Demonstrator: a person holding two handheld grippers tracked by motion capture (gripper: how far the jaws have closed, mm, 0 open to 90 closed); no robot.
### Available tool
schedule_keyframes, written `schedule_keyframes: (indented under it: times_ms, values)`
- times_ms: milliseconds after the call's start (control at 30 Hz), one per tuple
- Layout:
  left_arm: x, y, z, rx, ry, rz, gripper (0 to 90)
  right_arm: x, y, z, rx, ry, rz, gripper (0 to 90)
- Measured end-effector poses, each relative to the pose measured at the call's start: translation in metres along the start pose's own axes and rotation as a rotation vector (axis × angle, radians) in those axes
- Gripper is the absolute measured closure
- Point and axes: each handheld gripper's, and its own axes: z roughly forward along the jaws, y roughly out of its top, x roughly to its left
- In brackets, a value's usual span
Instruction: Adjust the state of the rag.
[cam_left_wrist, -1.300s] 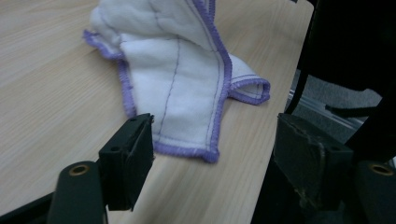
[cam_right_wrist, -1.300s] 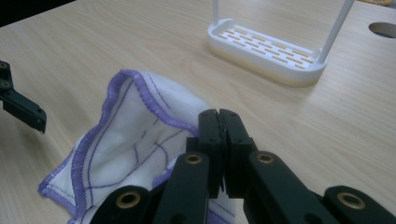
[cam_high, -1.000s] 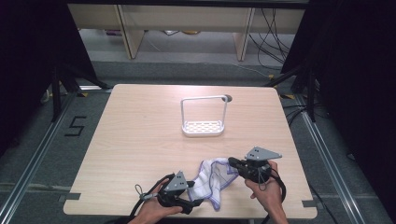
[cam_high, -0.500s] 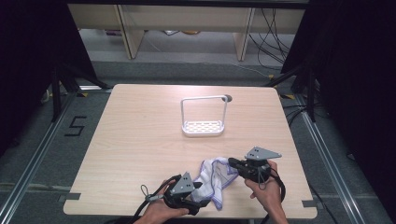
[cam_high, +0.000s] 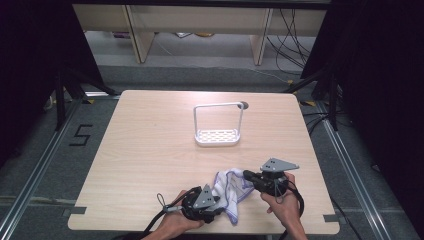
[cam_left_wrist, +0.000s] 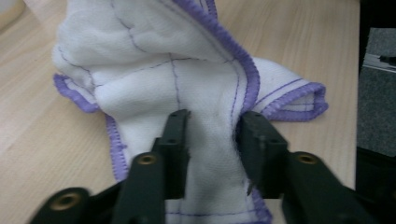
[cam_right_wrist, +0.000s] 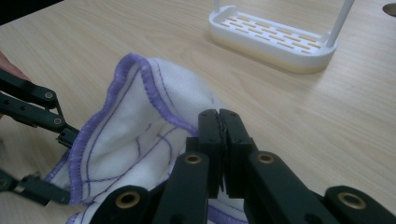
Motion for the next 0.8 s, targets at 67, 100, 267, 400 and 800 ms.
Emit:
schedule_keyframes:
  times_ms: [67, 100, 267, 400, 800]
  values:
    - [0.000, 0.000, -0.001, -0.020, -0.004, -0.010, 74.6, 0.000, 0.000, 0.001, -0.002, -0.001, -0.006, 88.7]
    - [0.000, 0.000, -0.003, -0.025, -0.009, -0.026, 78.0, 0.000, 0.001, 0.000, -0.001, 0.006, 0.003, 88.7]
    - [0.014, 0.005, -0.030, -0.088, -0.050, -0.057, 82.0, -0.002, 0.002, -0.006, -0.031, -0.004, 0.011, 88.7]
    - [0.029, 0.008, -0.059, -0.151, -0.060, -0.119, 84.0, -0.004, 0.004, -0.011, -0.032, 0.005, -0.003, 88.8]
    - [0.057, 0.029, -0.139, -0.270, -0.070, -0.198, 86.1, 0.022, 0.031, -0.033, -0.058, 0.108, -0.020, 89.1]
